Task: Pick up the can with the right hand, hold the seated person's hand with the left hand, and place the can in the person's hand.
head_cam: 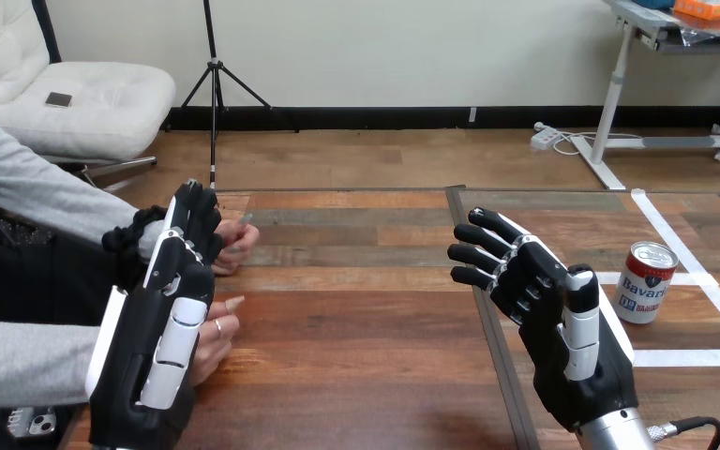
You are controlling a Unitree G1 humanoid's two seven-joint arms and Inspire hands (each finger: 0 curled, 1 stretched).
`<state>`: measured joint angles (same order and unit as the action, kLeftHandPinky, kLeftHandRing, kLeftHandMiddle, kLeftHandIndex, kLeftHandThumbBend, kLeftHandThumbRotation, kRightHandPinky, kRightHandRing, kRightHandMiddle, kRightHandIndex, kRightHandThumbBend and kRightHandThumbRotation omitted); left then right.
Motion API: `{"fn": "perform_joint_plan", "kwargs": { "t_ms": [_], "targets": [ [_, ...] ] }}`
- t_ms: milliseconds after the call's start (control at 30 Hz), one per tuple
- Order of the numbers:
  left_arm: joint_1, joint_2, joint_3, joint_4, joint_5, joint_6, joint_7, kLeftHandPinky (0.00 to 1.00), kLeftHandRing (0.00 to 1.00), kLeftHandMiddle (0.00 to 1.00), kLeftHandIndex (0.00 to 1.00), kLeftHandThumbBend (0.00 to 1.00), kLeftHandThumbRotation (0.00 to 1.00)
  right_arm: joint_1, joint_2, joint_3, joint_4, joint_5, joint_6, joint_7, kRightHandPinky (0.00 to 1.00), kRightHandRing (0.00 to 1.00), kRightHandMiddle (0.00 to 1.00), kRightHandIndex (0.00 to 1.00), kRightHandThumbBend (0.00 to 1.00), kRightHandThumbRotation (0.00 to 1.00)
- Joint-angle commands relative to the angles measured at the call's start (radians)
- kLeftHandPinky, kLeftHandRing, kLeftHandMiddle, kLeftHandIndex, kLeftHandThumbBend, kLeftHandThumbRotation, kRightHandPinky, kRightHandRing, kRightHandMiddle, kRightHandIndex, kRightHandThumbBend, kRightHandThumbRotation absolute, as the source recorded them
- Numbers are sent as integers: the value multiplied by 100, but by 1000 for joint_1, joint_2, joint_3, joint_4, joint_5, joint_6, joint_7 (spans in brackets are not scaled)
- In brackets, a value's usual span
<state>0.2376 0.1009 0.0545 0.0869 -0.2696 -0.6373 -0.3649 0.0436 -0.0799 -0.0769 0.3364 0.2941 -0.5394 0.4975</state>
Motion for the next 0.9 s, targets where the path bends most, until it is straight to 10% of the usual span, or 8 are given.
{"fn": "perform_joint_plan", "kwargs": {
  "t_ms": [0,867],
  "targets": [
    [-41,-6,8,-11,-13,-14,-1,100,100,100,100,64,85,-25,-2,2,-33,3,-6,5,78,81,83,84,97,100],
    [-40,-4,8,-13,-19,-13,-10,100,100,100,100,64,85,-25,1,0,-34,3,-3,5,79,82,84,84,99,100]
  ]
}}
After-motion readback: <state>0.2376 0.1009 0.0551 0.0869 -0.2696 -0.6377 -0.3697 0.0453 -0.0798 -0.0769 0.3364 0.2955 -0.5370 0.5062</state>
